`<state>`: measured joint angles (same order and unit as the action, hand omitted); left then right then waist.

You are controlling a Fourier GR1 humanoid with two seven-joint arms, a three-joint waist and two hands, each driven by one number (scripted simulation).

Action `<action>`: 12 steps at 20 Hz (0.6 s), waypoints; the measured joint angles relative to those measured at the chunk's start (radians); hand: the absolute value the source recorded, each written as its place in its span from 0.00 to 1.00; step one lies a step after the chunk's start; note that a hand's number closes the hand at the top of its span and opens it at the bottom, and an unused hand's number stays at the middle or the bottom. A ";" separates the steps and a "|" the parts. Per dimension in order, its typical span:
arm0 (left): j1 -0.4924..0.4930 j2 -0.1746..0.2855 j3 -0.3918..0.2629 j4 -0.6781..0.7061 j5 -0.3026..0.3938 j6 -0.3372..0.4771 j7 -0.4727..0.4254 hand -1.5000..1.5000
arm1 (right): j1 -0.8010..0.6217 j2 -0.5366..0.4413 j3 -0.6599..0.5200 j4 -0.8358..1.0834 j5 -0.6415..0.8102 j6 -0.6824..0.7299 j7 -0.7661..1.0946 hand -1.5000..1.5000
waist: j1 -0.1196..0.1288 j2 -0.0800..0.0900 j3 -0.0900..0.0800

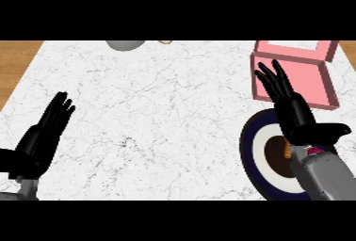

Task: Pick the cupcake from the plate and place it in the cardboard box

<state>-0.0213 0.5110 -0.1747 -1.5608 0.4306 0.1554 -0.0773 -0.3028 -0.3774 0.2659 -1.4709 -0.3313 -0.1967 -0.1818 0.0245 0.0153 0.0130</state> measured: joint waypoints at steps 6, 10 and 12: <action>-0.025 0.084 0.013 -0.010 -0.096 -0.006 -0.041 0.50 | 0.052 -0.177 -0.165 -0.087 0.085 -0.149 0.050 0.00 | -0.104 -0.036 -0.013; -0.029 0.114 -0.014 -0.031 -0.144 -0.021 -0.050 0.50 | 0.179 -0.364 -0.247 -0.076 0.198 -0.218 0.133 0.00 | -0.152 -0.040 -0.018; -0.041 0.121 -0.024 -0.038 -0.161 -0.027 -0.046 0.50 | 0.274 -0.426 -0.292 -0.119 0.224 -0.235 0.136 0.00 | -0.152 -0.039 -0.017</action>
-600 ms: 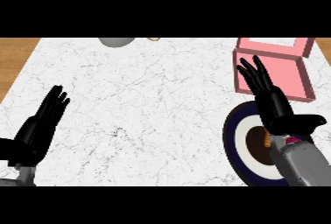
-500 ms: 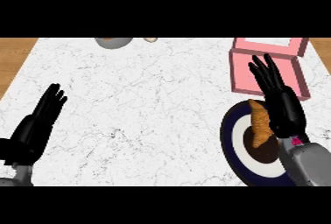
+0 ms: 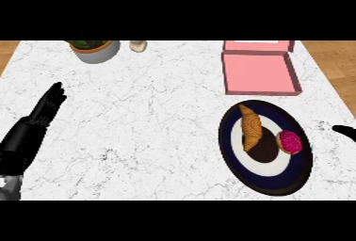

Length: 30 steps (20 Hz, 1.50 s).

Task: Pick the cupcake from the plate and place it in the cardboard box

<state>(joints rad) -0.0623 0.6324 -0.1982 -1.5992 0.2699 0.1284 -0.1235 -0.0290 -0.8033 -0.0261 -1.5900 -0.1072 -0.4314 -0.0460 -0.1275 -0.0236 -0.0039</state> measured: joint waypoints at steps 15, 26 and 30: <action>-0.127 -0.072 -0.083 0.028 -0.097 -0.022 0.026 0.50 | 0.463 -0.344 -0.048 -0.392 0.284 0.140 0.295 0.00 | 0.086 0.020 -0.001; -0.193 -0.116 -0.098 0.075 -0.122 -0.073 0.018 0.50 | 0.306 -0.452 0.175 -0.638 0.367 0.416 0.892 0.00 | 0.154 0.032 0.001; -0.195 -0.122 -0.081 0.074 -0.121 -0.095 0.020 0.50 | 0.185 -0.386 0.288 -0.640 0.379 0.489 1.037 0.00 | 0.161 0.031 0.002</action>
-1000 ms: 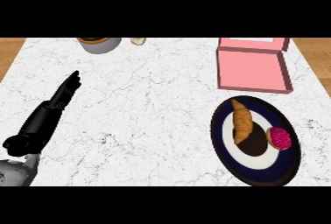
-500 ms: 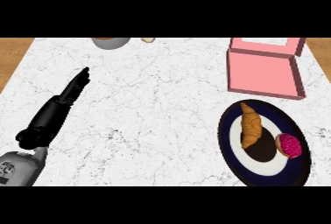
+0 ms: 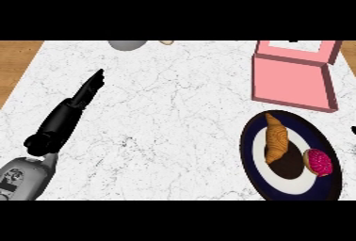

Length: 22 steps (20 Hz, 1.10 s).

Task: Pick the cupcake from the plate and place it in the cardboard box

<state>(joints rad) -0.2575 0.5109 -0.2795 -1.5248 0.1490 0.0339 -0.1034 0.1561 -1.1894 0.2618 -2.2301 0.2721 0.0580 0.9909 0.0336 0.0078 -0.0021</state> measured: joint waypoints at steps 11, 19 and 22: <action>-0.018 -0.038 0.038 0.034 -0.035 -0.026 0.005 0.50 | -0.245 0.232 0.203 0.158 0.111 0.099 0.101 0.00 | -0.015 -0.004 0.001; 0.025 -0.060 0.060 0.005 -0.066 -0.037 0.004 0.50 | -0.302 0.352 0.238 0.294 0.227 0.134 0.087 0.00 | -0.024 -0.007 0.001; 0.025 -0.056 0.083 0.008 -0.063 -0.057 0.006 0.50 | -0.315 0.372 0.225 0.366 0.248 0.148 0.058 0.00 | -0.026 -0.007 0.002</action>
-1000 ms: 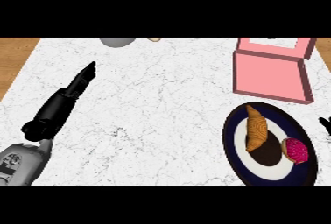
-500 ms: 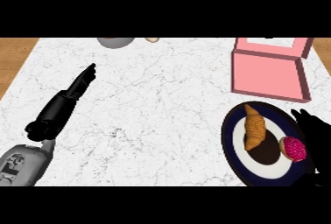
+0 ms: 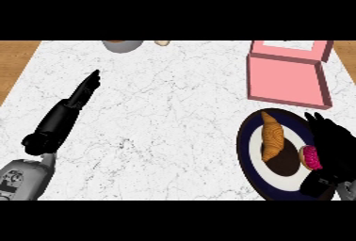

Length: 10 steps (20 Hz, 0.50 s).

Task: Pick the cupcake from the plate and place it in the cardboard box

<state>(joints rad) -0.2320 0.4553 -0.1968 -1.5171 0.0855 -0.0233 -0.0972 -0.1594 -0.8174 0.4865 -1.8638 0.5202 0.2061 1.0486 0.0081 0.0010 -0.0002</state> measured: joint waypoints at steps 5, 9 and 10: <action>0.010 -0.023 0.008 -0.017 -0.029 -0.003 0.013 0.50 | 0.002 0.044 -0.011 0.046 0.050 0.025 -0.009 0.00 | -0.005 -0.001 0.000; 0.009 -0.045 0.024 -0.020 -0.049 -0.016 0.024 0.50 | 0.026 0.073 -0.049 0.076 0.074 0.044 -0.043 0.00 | -0.007 -0.001 0.000; 0.011 -0.052 0.027 -0.017 -0.055 -0.022 0.021 0.50 | 0.021 0.097 -0.049 0.085 0.090 0.048 -0.046 0.00 | -0.007 -0.001 0.000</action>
<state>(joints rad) -0.2214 0.4037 -0.1694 -1.5338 0.0305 -0.0452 -0.0765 -0.1380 -0.7208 0.4379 -1.7785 0.6104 0.2541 1.0031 0.0007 -0.0003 -0.0001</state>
